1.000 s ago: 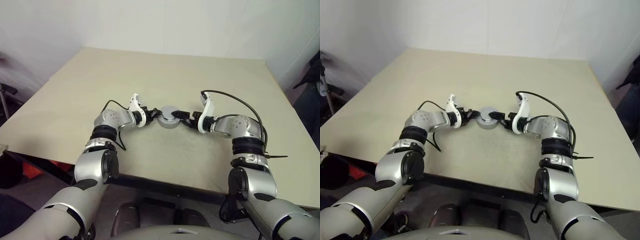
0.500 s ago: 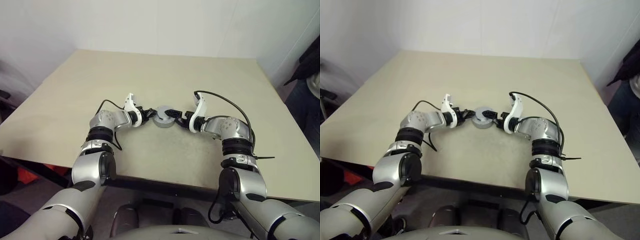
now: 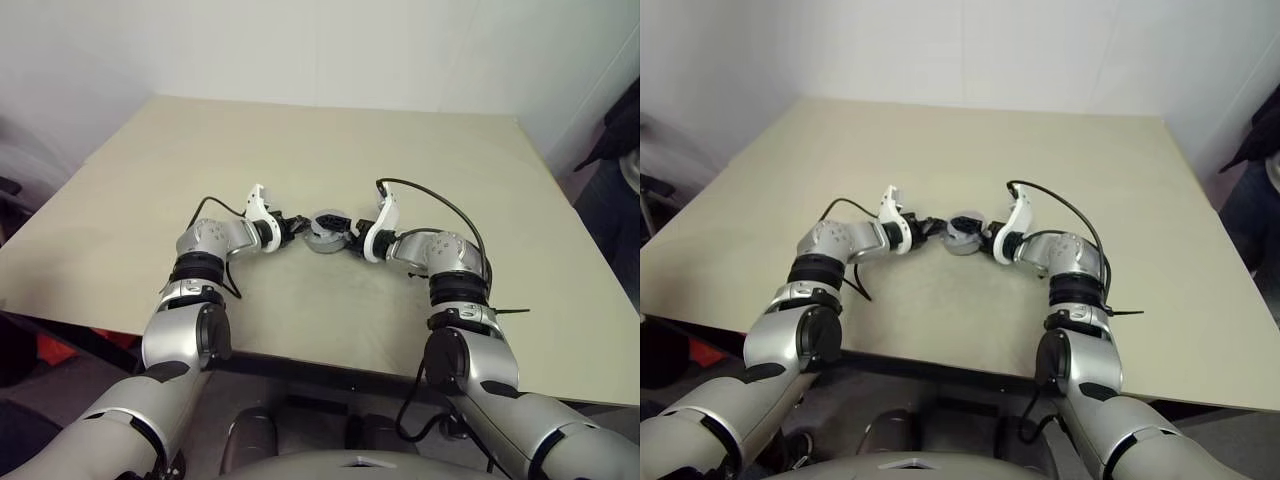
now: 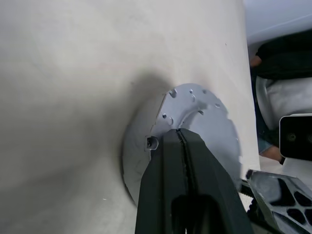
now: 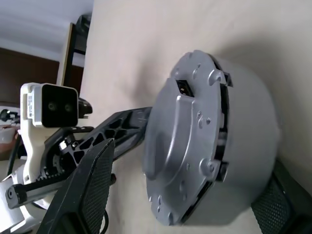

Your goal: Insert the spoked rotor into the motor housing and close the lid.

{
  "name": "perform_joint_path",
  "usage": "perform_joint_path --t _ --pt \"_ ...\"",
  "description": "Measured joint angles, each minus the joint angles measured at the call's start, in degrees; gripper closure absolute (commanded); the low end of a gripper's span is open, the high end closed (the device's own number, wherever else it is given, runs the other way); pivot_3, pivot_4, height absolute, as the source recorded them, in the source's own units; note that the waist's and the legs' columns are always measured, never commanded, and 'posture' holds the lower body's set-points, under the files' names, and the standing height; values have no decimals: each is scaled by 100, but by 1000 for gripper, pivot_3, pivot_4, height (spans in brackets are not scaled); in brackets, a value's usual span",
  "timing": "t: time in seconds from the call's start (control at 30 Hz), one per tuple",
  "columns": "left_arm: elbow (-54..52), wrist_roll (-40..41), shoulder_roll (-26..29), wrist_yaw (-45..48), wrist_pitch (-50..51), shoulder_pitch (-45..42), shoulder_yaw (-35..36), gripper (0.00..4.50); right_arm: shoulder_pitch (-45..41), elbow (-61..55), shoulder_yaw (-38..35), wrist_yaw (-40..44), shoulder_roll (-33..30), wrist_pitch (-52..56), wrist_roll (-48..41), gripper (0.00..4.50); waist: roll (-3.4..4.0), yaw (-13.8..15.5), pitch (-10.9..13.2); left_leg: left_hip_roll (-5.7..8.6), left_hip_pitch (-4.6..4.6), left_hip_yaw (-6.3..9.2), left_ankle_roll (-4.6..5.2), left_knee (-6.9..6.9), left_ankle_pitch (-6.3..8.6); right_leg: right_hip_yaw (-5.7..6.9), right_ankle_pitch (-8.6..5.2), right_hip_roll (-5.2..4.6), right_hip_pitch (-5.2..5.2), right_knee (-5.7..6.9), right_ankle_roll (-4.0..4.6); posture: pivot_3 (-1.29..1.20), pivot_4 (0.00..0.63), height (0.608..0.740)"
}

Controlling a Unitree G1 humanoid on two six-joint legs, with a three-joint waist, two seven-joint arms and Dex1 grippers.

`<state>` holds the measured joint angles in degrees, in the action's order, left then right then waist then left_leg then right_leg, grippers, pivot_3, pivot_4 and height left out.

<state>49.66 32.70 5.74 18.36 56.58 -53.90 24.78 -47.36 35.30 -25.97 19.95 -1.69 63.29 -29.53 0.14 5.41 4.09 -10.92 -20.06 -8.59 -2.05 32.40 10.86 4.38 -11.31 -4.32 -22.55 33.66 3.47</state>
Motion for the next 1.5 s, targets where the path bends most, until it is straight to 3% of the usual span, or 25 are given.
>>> perform_joint_path --t 0.07,0.17,0.27,0.37,0.83,1.03,1.13,1.3,1.5 --pt "-5 -16 2 -2 -5 0 3 4500 -2 26 0 -3 41 -64 0 14 0 3 0 -1 -1 -1 0 0 0 1 -1 0 -3 1 1 0 0 740" --pt "-6 -30 5 -12 -6 2 3 4500 -21 130 -23 -70 66 -209 2 541 0 2 0 0 2 -1 -1 0 -1 0 -1 0 0 2 1 0 0 740" --pt "-5 -36 3 -14 -7 9 2 4500 -69 395 -95 -257 81 -467 5 1587 0 7 0 0 4 -3 -5 0 -3 0 -1 0 2 6 2 0 0 740" --pt "-5 -55 12 -18 -18 14 3 4500 -124 547 -246 -293 93 -614 -90 2253 6 23 1 1 7 -3 -6 1 -4 1 -1 -2 7 7 2 0 0 740" --pt "-1 -90 9 -1 -111 31 1 4500 -280 802 -367 -499 82 -813 -247 2385 5 50 1 3 6 -2 -5 2 -4 3 -1 -4 11 7 2 0 0 740" --pt "-78 -25 -40 32 -225 111 59 4500 -569 1374 -1003 -987 90 -974 -634 2387 7 45 2 2 -1 -3 -5 3 -4 3 0 -4 3 7 2 0 0 740" --pt "-397 110 -89 197 -336 323 145 4500 -732 1690 -1390 -1231 113 -1169 -890 2387 15 26 11 1 -30 -3 -5 3 -4 4 1 -4 -30 11 4 0 0 740" --pt "-1355 757 -121 463 -386 766 536 4500 -1117 1824 -1813 -1357 252 -1438 -1371 2387 19 9 15 -1 -181 -3 46 85 0 15 4 -5 -181 109 9 0 0 740" --pt "-2005 1403 14 -3 -38 1457 1175 4500 -1464 1750 -2061 -1395 312 -1486 -2025 2387 19 26 17 -9 -195 -17 53 87 5 32 -13 -5 -186 108 34 0 0 740"
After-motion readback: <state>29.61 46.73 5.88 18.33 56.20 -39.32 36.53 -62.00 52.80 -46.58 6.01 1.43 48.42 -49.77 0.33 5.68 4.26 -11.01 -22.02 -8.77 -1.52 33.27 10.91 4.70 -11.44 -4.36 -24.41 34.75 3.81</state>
